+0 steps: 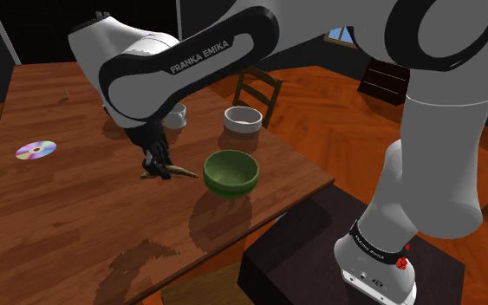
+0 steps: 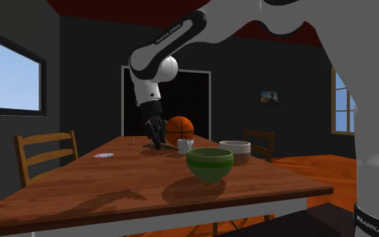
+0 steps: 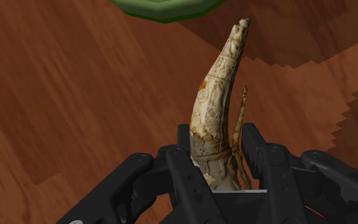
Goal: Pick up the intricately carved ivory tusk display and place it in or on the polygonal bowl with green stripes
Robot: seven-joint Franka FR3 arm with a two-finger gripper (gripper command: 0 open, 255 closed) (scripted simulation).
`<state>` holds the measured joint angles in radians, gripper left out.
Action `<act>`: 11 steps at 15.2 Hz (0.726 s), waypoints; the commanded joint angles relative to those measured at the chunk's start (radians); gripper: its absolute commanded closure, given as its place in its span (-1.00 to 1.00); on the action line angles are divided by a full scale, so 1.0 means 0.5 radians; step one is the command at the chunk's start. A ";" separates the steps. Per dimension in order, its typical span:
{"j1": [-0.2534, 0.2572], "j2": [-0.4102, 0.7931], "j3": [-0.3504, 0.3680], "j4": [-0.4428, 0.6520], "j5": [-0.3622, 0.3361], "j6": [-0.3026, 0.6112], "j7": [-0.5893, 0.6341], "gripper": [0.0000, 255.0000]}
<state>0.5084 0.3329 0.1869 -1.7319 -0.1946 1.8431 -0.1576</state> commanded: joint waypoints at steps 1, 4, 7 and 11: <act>0.000 -0.017 0.002 0.025 0.005 -0.042 -0.006 1.00; 0.001 -0.042 0.005 0.071 0.013 -0.112 -0.018 1.00; 0.001 -0.063 0.007 0.123 0.020 -0.184 -0.030 1.00; 0.003 -0.086 0.009 0.199 0.027 -0.281 -0.044 1.00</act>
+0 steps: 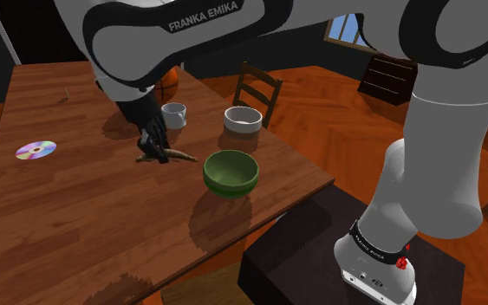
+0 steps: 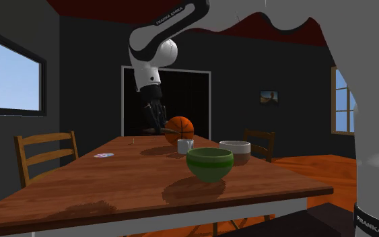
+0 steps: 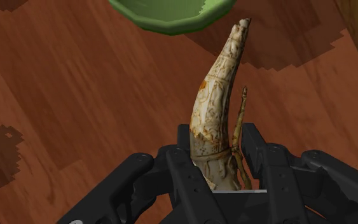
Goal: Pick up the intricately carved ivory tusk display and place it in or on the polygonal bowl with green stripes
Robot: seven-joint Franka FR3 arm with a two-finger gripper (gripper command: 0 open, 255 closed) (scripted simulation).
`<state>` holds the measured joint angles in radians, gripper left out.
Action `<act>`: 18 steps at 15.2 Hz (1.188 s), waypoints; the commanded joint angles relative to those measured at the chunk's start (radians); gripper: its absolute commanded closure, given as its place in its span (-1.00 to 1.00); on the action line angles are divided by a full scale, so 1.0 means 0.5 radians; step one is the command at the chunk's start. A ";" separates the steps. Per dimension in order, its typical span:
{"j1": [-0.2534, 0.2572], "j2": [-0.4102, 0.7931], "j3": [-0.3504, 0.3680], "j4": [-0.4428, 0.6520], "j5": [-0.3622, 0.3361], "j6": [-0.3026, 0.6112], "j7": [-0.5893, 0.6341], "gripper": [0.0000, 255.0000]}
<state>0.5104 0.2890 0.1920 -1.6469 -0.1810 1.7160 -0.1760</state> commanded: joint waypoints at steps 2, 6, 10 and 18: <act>-0.024 -0.080 -0.007 -0.053 0.011 -0.021 -0.036 1.00; -0.106 -0.372 -0.045 -0.423 0.042 0.078 -0.146 1.00; -0.174 -0.644 -0.102 -0.738 0.060 0.144 -0.270 1.00; -0.238 -0.899 -0.183 -1.091 0.050 0.265 -0.401 1.00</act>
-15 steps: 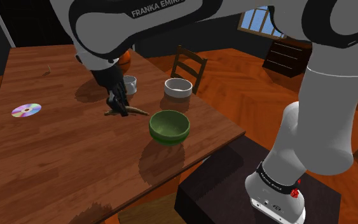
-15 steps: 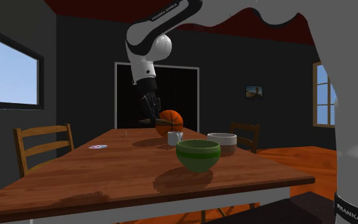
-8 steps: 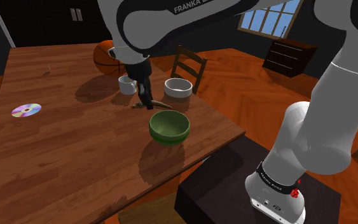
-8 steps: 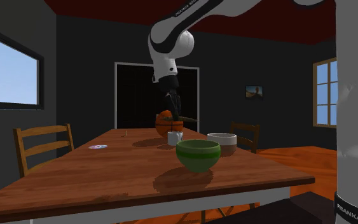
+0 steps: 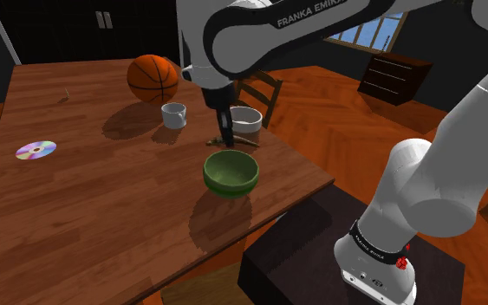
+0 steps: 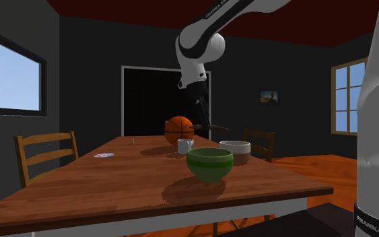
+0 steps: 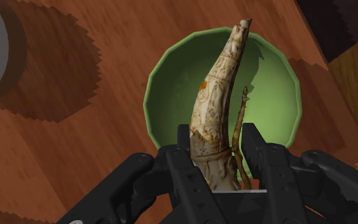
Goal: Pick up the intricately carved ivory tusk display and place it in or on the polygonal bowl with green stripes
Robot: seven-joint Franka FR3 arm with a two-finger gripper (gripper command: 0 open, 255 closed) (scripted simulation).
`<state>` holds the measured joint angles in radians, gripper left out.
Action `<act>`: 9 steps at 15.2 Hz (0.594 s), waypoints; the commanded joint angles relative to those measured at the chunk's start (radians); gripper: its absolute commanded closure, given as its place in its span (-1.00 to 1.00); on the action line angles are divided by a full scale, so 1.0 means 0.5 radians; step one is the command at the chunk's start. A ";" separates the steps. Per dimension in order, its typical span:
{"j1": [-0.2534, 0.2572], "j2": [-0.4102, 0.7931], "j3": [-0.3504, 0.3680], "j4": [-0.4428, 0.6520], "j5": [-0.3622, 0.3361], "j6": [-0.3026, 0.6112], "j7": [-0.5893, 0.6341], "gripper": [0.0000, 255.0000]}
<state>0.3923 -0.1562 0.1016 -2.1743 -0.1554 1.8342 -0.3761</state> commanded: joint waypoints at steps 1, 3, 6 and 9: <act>-0.002 0.000 -0.003 -0.054 -0.003 0.055 0.004 1.00; -0.003 0.018 -0.003 -0.090 -0.008 0.108 0.014 1.00; -0.004 0.049 -0.002 -0.141 -0.016 0.188 0.028 1.00; -0.005 0.083 -0.002 -0.188 -0.025 0.268 0.044 1.00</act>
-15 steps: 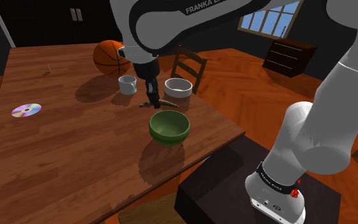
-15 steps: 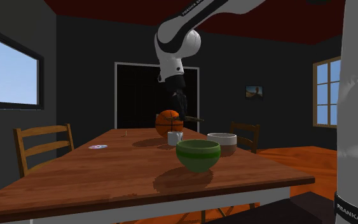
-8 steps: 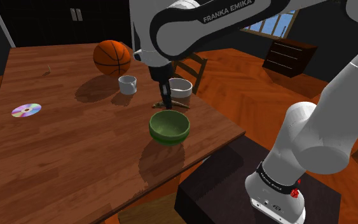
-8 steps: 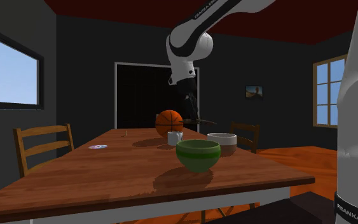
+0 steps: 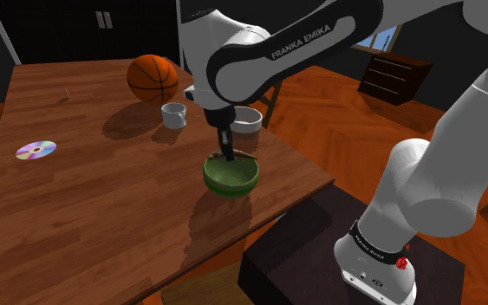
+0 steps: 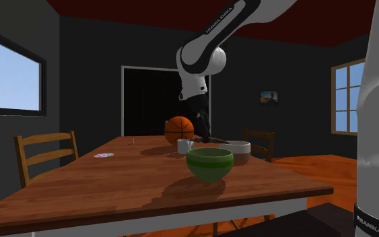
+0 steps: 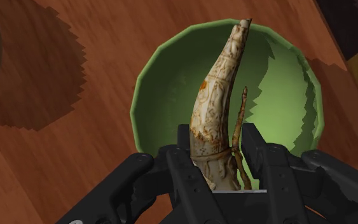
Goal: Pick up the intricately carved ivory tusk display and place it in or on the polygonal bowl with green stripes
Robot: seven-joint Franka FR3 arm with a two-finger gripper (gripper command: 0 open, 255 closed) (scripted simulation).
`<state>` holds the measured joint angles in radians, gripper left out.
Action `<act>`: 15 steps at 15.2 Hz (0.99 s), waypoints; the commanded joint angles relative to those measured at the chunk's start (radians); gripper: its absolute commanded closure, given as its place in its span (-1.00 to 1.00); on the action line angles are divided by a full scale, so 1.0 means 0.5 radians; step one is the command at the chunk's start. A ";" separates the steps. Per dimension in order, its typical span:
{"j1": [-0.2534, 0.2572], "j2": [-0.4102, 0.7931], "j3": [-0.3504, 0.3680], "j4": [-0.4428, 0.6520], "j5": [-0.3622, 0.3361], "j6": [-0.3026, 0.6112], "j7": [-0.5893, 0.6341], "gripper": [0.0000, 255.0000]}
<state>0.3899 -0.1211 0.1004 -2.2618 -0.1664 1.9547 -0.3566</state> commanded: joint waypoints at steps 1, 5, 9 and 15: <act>-0.001 0.025 0.000 -0.028 -0.006 0.054 0.011 1.00; -0.002 0.063 0.000 -0.068 -0.017 0.131 0.027 1.00; -0.002 0.064 0.000 -0.068 -0.017 0.131 0.027 1.00; -0.002 0.064 0.000 -0.068 -0.017 0.131 0.027 -1.00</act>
<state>0.3888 -0.0893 0.1004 -2.2959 -0.1748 2.0200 -0.3432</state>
